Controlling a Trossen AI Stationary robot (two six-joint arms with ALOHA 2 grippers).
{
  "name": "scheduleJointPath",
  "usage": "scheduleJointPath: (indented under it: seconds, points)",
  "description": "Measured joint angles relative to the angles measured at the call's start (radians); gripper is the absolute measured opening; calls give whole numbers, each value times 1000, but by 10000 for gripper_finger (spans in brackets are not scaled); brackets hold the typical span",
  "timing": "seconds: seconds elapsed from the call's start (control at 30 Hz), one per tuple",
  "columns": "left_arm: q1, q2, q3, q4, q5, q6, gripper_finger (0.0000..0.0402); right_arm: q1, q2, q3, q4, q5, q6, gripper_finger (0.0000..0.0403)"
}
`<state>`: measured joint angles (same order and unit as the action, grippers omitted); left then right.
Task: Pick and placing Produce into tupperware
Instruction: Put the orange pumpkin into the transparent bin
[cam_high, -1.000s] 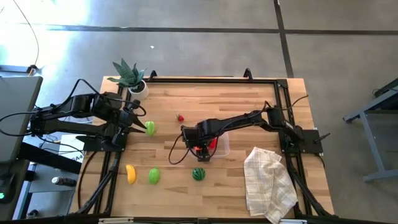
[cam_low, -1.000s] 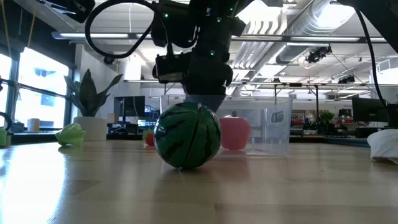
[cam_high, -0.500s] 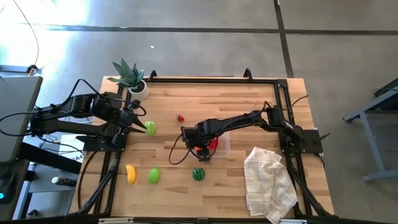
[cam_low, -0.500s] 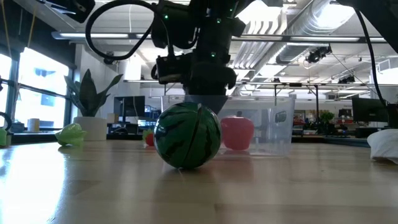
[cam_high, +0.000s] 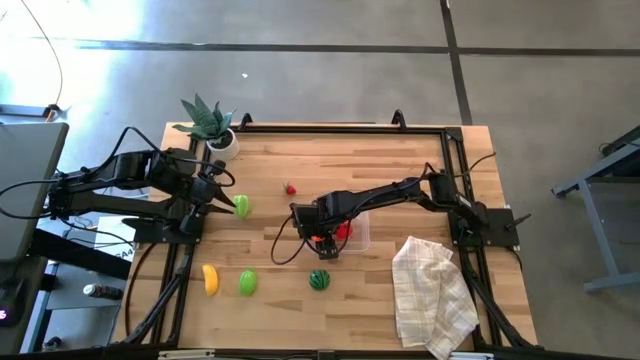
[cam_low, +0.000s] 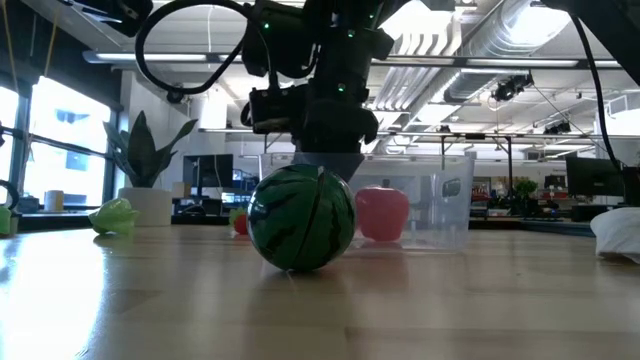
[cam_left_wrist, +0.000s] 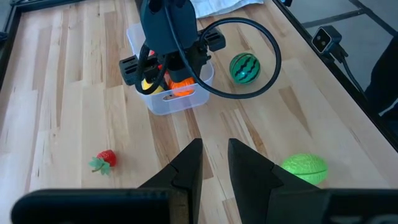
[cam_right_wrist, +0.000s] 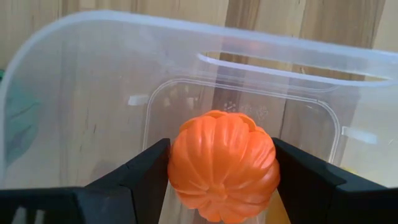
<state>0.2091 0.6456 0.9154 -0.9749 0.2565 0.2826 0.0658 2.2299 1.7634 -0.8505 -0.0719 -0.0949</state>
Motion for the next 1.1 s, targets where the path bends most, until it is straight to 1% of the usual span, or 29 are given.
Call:
scheduleJointPath:
  seconds: [0.27,0.37,1.1]
  points:
    - [0,0,0,0,0,0,67,0,0,0,6,12,32,241]
    - [0,0,0,0,0,0,67,0,0,0,7,18,20,241]
    - [0,0,0,0,0,0,67,0,0,0,23,-12,0,241]
